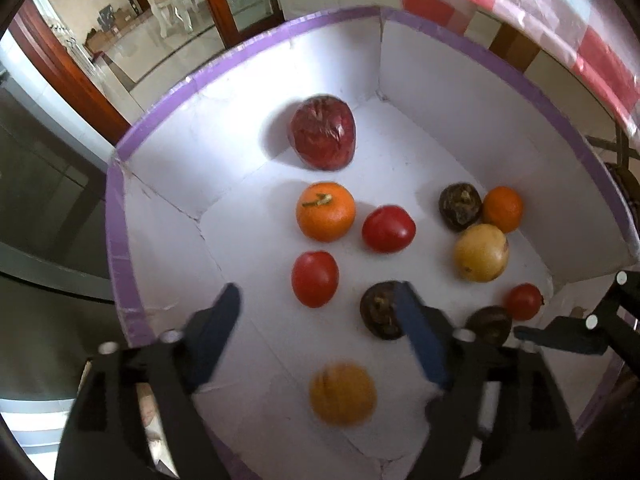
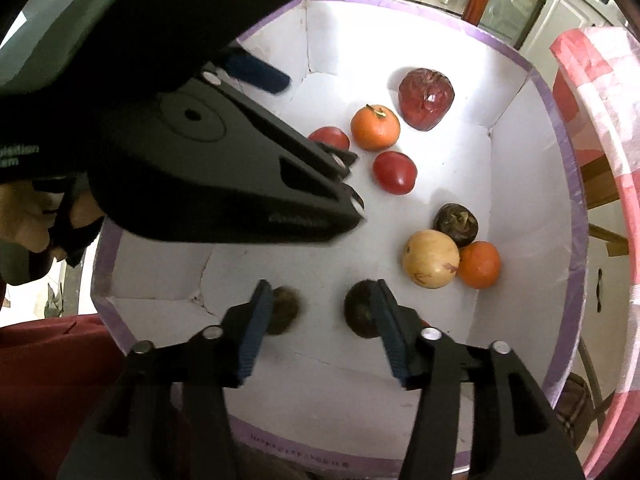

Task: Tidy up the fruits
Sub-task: 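Move both open tools back toward the red apple and orange on the table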

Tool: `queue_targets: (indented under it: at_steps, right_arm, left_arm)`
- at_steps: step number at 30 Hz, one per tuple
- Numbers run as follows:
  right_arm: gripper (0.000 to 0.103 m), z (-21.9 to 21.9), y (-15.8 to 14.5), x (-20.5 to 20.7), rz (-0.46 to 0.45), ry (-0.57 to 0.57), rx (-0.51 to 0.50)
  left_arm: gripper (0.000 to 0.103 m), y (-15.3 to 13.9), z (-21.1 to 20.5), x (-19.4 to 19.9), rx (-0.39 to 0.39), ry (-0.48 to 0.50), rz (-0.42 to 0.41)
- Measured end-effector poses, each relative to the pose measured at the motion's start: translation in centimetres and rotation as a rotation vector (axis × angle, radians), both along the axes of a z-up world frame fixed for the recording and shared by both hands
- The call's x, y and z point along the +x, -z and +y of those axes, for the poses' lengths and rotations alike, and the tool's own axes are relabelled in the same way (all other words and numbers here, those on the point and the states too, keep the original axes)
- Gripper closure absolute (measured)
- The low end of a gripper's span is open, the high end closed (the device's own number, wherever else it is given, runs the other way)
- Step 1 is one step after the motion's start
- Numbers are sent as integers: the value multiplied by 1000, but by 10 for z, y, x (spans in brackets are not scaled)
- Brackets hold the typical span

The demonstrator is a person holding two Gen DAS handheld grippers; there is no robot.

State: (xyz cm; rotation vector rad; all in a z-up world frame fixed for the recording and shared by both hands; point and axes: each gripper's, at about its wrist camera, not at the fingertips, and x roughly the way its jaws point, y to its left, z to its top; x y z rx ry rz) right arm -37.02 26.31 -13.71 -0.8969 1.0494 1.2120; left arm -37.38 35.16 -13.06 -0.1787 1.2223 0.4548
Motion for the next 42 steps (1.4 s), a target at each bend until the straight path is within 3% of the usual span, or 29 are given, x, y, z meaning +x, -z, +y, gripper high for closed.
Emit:
queue_targets:
  at_steps: [9,15,18,22,27,31,35,38,42]
  right_arm:
    - [30,-5,-21,1,-3,-15,60]
    - [25,-27,-79,7,14,23,228]
    - [21,-47,-115,23,24,83,358]
    - [19,-97,-173,57,-42,217,550]
    - [16,-199,-232,115,-181,500,792]
    - [16,-281,-252,169,-278,771,911]
    - [16,-352,-259,224,-338,1021,950]
    - [16,-395,-261,256,-394,1156,970]
    - [16,-448,-252,291,-482,1305,989]
  left_arm:
    - [20,-11,9,5,20,-26,8]
    - [18,-49,5,21,87,-83,-38]
    - [17,-90,-5,38,179,-163,-135]
    - [8,-146,-33,62,161,-157,-325]
    - [4,-206,-102,118,210,2,-494]
    - [2,-245,-177,178,191,162,-689]
    - [2,-261,-244,246,133,267,-857]
    - [2,-266,-281,308,56,273,-907]
    - [2,-262,-309,376,-62,213,-943]
